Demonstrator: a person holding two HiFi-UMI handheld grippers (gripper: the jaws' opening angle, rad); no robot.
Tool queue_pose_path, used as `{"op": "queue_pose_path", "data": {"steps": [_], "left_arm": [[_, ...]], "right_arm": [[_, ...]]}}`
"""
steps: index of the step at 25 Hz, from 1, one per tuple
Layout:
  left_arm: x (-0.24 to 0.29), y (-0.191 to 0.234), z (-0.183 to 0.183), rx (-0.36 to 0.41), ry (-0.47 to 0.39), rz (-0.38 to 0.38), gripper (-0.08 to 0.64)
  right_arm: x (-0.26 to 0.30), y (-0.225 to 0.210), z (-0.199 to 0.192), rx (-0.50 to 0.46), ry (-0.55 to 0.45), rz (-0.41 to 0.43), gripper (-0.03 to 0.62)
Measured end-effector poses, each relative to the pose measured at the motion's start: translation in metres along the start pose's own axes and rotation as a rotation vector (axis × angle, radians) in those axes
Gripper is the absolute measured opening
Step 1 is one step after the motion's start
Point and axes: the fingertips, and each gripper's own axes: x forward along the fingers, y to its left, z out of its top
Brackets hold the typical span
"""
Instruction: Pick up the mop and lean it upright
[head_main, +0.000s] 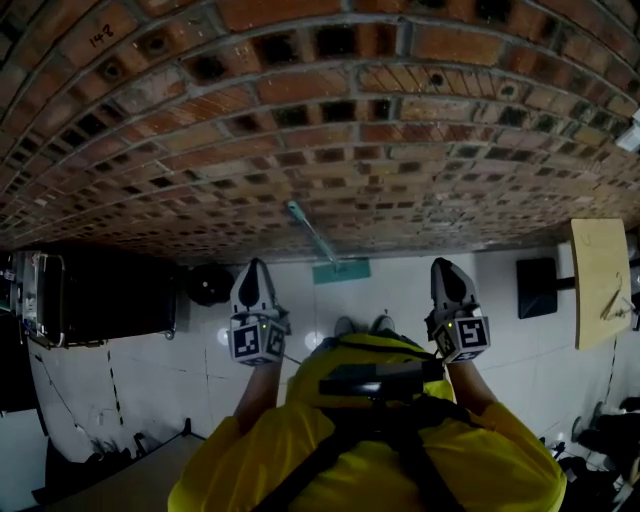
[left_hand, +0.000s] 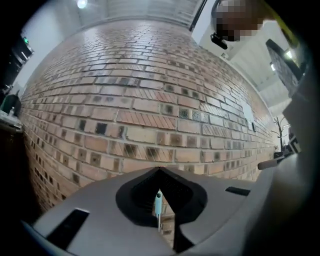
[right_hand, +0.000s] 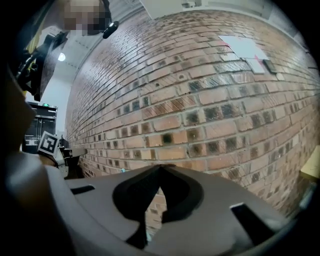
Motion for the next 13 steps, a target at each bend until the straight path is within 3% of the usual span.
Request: {"op": "queue_pose_path", "data": {"steps": [6,13], "left_arm": [[-0.027,-0.001,0.023,-0.03,-0.007,0.011,0.0],[-0.029,-0.025,0.006,-0.04,0.039,0.014,0.0]], "right_arm": [[-0.007,-0.009,0.026,-0.026,-0.054,-0.002,0.006],[-0.004,-0.008,0.022,-0.021,-0.06,0.035,0.006]]}}
